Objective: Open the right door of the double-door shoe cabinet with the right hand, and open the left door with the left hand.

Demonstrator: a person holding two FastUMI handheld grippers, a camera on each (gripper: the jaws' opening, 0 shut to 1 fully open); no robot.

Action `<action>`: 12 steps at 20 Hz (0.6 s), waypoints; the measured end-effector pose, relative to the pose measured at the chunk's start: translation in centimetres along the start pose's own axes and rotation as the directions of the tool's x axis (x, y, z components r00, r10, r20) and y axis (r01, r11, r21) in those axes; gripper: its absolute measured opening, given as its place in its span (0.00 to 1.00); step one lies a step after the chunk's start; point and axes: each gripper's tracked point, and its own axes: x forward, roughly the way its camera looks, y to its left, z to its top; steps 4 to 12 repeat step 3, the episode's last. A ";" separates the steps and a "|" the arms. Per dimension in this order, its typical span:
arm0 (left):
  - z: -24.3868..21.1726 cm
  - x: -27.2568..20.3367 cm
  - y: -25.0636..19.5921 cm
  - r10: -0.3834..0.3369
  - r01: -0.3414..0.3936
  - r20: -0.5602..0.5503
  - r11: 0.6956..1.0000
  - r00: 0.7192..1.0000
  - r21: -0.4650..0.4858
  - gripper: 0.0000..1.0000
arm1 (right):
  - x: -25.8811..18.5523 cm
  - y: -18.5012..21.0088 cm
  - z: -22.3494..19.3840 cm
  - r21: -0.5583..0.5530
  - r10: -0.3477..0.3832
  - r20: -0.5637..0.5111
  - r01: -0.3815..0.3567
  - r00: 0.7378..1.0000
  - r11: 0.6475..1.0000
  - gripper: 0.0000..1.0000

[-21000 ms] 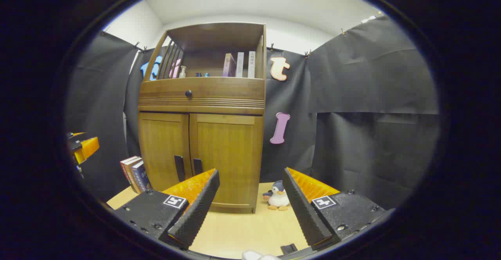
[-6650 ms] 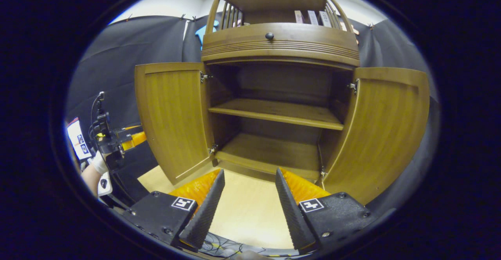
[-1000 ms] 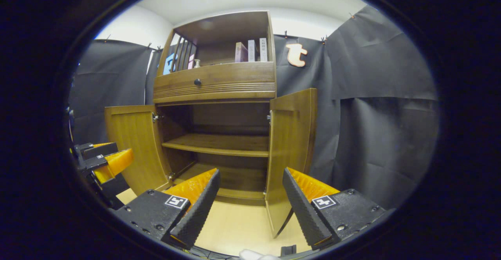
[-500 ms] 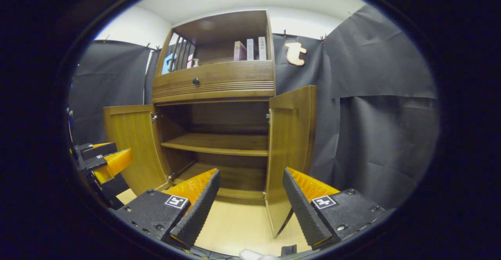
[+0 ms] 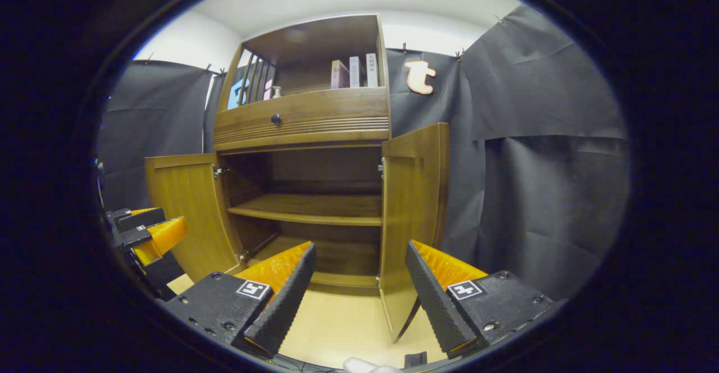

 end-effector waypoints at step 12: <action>0.0 0.0 0.0 0.001 -0.001 0.000 1.000 1.000 0.003 0.96 | 0.0 0.2 0.1 -0.002 0.005 0.000 -0.005 1.000 1.000 1.00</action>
